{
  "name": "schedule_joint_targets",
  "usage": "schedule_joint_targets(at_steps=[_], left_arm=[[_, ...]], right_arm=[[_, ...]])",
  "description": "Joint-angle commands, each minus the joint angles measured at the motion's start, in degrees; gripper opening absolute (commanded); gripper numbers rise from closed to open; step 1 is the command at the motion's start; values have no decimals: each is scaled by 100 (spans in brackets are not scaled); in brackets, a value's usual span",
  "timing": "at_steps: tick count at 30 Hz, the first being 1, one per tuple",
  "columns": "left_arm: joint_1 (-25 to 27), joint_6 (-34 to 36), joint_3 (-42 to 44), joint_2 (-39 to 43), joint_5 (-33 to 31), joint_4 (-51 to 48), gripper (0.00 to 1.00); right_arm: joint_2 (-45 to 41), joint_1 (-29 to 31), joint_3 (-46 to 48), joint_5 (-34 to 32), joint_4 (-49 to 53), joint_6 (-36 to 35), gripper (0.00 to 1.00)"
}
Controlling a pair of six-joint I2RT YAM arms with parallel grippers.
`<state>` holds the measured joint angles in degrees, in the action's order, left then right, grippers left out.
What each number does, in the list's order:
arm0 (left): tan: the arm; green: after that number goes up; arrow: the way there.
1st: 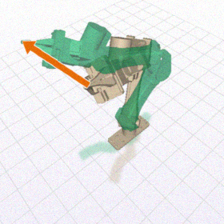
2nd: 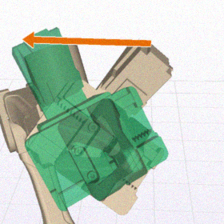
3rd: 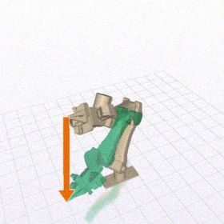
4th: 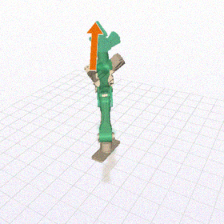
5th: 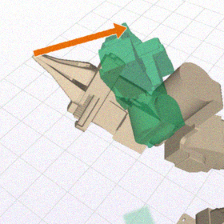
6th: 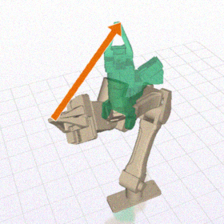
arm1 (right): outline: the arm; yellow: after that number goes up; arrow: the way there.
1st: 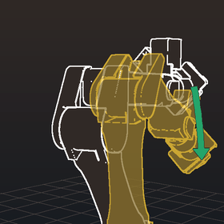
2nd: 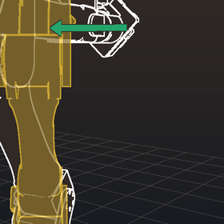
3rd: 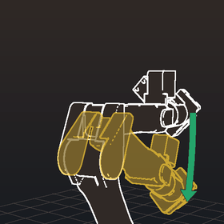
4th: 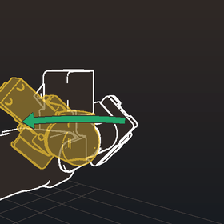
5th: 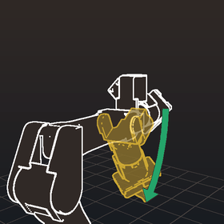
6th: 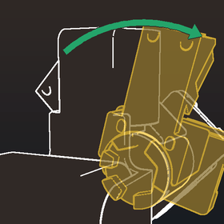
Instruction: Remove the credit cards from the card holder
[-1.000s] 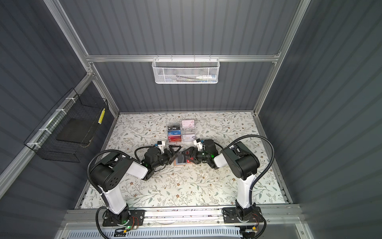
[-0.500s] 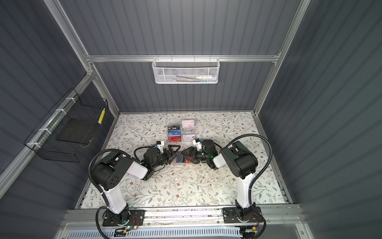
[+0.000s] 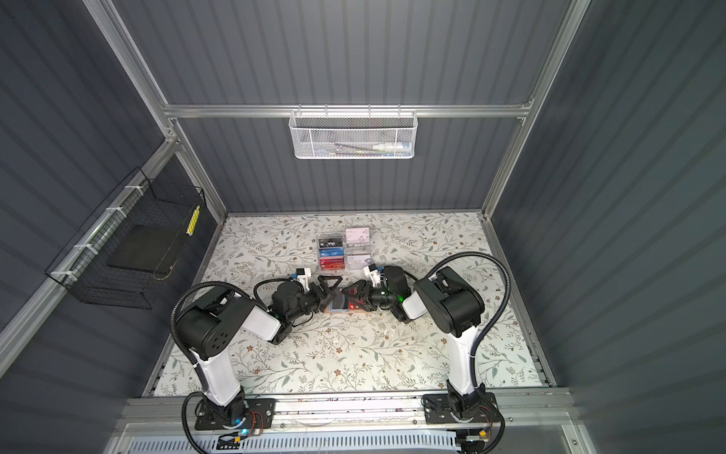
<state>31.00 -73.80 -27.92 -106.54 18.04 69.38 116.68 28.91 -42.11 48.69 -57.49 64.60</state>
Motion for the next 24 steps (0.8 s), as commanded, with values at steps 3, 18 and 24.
schedule_joint_targets(at_steps=[3,18,24], left_arm=[[-84,-48,252,-132,258,-450,100],[-323,451,43,806,448,-1714,100],[-341,600,-2,929,379,-1998,100]], right_arm=[[45,64,-65,89,-365,62,66],[40,93,-105,24,-91,-55,64],[-14,86,-127,-86,263,-218,64]])
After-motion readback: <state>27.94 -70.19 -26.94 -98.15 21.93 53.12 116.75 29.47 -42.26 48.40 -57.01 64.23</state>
